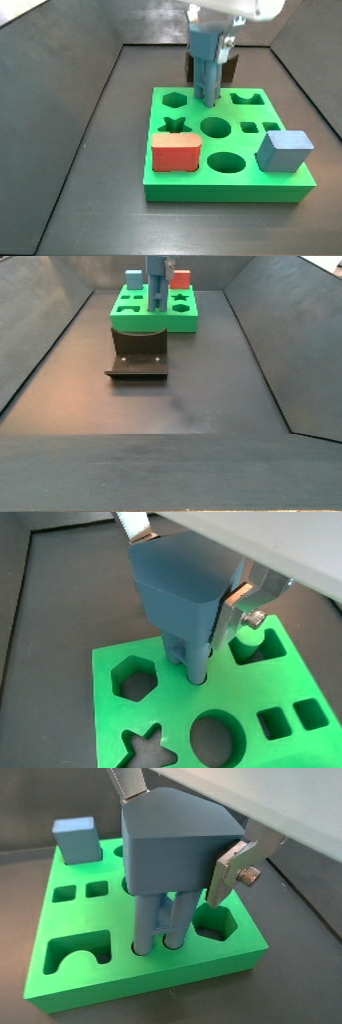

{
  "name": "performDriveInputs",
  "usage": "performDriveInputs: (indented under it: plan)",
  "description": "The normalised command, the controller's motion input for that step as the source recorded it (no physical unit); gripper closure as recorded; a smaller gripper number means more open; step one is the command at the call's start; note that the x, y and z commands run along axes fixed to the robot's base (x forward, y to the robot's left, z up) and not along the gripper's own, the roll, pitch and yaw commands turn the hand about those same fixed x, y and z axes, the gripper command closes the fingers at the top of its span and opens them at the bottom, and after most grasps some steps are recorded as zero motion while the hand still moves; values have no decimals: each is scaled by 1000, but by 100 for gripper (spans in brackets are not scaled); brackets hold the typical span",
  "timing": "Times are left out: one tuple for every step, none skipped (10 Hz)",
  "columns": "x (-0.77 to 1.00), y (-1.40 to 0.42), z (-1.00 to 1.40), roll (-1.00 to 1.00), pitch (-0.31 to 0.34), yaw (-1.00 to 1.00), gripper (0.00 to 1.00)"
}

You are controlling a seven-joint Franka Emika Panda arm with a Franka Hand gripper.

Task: Pick up the 3 prong object. Move up. Place the 3 prong object on the fixture. Regrasp the 3 prong object. Move to above the board. Insert the 3 prong object.
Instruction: Insert the 3 prong object.

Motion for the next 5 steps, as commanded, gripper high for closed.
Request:
performDriveInputs:
  plan:
    - [111,-120,-669,293,67,0,100]
    - [140,-131,-706,287,54,0,100]
    - [263,-134,-806,259,0,0,100]
    - [206,-169,-826,249,0,0,100]
    - [129,-174,-789,264,3,17,100]
